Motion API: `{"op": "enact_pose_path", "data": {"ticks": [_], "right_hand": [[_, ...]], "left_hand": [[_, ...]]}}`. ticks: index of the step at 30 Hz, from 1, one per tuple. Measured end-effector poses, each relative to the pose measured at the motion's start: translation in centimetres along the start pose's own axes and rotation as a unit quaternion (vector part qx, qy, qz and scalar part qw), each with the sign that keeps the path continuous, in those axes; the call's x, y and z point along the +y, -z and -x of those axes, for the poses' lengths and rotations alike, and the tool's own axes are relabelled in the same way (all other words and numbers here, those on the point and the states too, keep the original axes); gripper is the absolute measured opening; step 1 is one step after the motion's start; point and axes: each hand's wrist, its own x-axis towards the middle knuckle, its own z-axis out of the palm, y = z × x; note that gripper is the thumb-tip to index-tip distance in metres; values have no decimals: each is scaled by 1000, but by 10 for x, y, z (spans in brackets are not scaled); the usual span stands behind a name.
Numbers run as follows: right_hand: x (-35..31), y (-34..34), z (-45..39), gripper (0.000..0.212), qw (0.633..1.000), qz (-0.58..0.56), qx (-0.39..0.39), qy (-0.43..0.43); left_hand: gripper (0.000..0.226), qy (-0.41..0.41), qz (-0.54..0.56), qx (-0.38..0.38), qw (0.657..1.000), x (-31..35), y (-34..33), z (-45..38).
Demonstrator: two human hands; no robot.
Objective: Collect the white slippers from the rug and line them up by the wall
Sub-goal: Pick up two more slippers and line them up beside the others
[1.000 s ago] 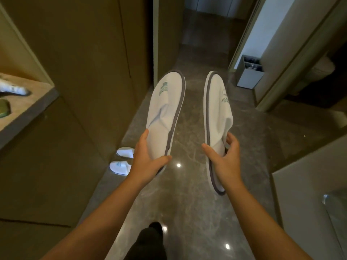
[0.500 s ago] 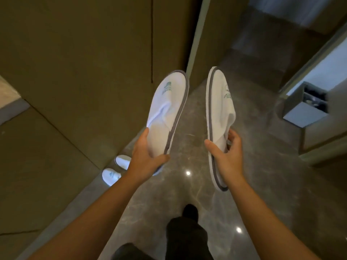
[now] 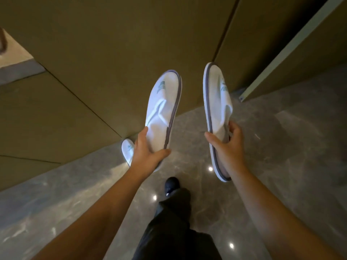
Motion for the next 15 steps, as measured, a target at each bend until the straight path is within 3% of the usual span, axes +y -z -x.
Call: {"op": "enact_pose_path", "data": {"ticks": [8,15], "right_hand": [[36,-5,-78,38,998,44,-49,-12],[117,-21,-148,32,990,77,-117,-30]], "left_hand": [[96,58,12,9,998,-3,-34,-62],[98,116,-5,56,992,-56,-99,-114]]}}
